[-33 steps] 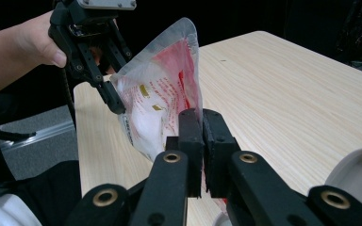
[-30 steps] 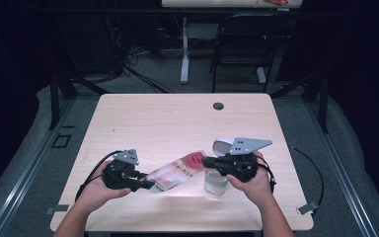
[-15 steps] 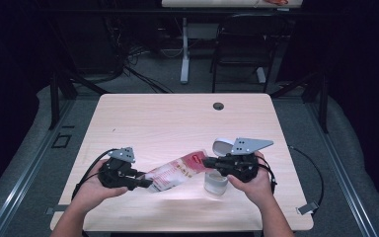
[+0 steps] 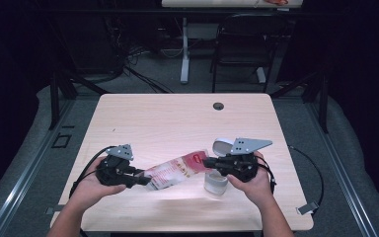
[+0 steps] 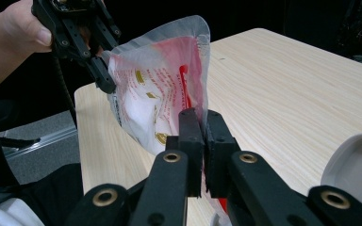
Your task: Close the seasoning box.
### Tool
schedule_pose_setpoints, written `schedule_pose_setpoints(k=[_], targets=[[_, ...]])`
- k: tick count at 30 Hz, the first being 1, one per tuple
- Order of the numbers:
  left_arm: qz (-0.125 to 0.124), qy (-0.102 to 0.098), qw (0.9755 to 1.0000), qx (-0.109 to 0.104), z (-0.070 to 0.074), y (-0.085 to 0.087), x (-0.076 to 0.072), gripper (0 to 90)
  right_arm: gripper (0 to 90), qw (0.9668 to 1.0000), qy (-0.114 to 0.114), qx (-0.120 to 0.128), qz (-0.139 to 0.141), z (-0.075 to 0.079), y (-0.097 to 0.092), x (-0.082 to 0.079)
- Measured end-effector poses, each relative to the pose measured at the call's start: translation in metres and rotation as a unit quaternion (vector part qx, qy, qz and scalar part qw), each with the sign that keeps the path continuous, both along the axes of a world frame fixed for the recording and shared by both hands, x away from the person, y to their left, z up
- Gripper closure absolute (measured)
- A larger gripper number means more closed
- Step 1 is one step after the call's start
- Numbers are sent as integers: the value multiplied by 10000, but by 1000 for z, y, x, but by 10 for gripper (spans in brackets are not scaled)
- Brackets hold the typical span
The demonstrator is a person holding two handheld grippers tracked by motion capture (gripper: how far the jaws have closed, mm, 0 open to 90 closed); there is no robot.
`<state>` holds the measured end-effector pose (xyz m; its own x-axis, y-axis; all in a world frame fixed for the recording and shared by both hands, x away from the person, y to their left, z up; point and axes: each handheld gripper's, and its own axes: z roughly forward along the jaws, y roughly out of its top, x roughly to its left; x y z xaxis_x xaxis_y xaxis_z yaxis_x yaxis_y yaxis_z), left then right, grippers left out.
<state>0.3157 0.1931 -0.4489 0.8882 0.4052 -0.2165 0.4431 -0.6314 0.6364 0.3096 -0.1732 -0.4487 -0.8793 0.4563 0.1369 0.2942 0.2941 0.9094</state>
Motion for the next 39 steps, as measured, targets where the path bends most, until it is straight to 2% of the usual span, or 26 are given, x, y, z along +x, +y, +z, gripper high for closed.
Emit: schedule_pose_setpoints(k=[7, 9, 12, 15, 39], targets=[[5, -22, 10000, 44, 2, 0, 1, 722, 876, 10000, -6, -30, -5, 0, 0, 0], [5, -14, 10000, -16, 2, 0, 0, 722, 876, 10000, 2, -12, -17, -1, 0, 0], [18, -41, 10000, 37, 5, 0, 1, 722, 875, 10000, 12, 2, -28, -2, -1, 1], [16, -50, 10000, -15, 6, 0, 1, 722, 875, 10000, 18, -11, -30, -2, -1, 1], [40, -93, 9999, -15, 14, 1, 3, 723, 879, 10000, 59, -34, -73, -5, -3, 3]])
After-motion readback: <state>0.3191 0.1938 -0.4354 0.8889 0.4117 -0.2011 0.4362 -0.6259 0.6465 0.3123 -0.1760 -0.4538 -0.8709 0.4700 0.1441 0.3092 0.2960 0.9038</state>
